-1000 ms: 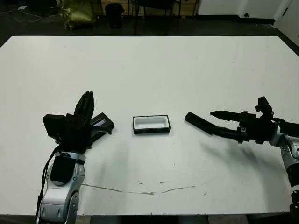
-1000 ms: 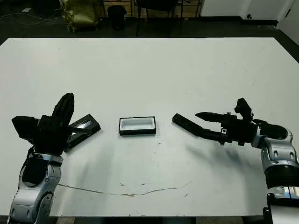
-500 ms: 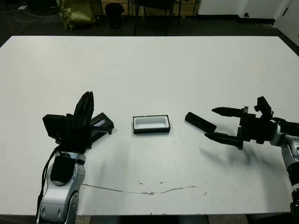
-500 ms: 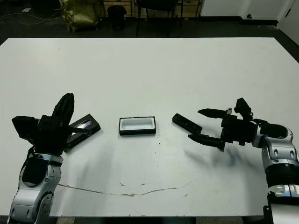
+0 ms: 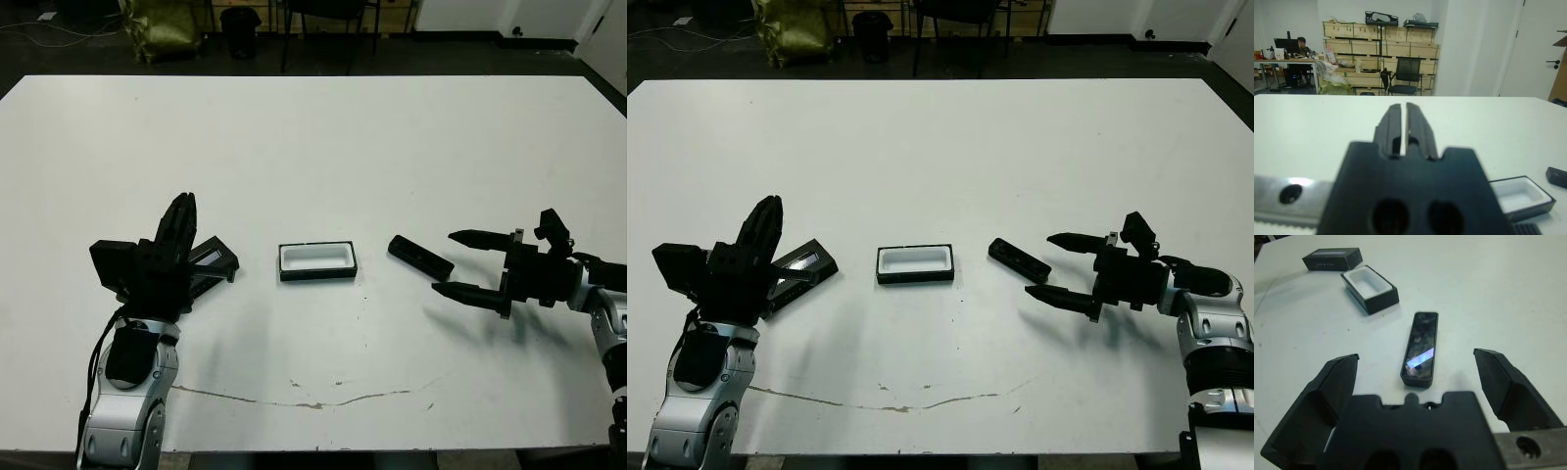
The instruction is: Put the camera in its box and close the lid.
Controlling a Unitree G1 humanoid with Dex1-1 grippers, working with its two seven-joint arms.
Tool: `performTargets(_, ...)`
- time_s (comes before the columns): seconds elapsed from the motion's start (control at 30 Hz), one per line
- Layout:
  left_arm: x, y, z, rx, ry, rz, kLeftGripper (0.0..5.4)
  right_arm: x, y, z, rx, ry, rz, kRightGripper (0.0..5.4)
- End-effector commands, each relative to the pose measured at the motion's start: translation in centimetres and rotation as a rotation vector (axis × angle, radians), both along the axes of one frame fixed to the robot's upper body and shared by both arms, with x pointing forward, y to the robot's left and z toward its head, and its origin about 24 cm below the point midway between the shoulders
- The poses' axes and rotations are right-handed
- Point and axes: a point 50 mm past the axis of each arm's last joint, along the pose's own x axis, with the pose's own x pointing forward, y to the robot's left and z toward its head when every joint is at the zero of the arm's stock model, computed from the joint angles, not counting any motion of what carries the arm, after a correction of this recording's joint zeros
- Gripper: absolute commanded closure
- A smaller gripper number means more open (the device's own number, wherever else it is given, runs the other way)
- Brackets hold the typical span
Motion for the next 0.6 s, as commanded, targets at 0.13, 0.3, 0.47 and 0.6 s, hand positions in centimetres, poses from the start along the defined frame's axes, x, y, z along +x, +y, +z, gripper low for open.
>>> performTargets(0.13,-0.1,0.3,-0.8,0.01,0.045,0.008,5.4,0.0,0.6,-1.1,-0.007,0.014,0.012,0.02)
performTargets(0.3,-0.1,0.3,-0.8,0.006,0.041,0.006,5.4,-0.1,0.7,-1.5,-0.033,0.014,0.013,0.02)
performTargets(0.47,-0.2,0.3,-0.8,0.018,0.046,0.01,5.4,-0.1,1.0,-1.8,-0.057,0.03,-0.001,0.02)
performTargets(0.6,-0.2,0.3,-0.8,0.013,0.043,0.009,5.4,-0.2,1.2,-2.1,-0.076,0.046,-0.012,0.02)
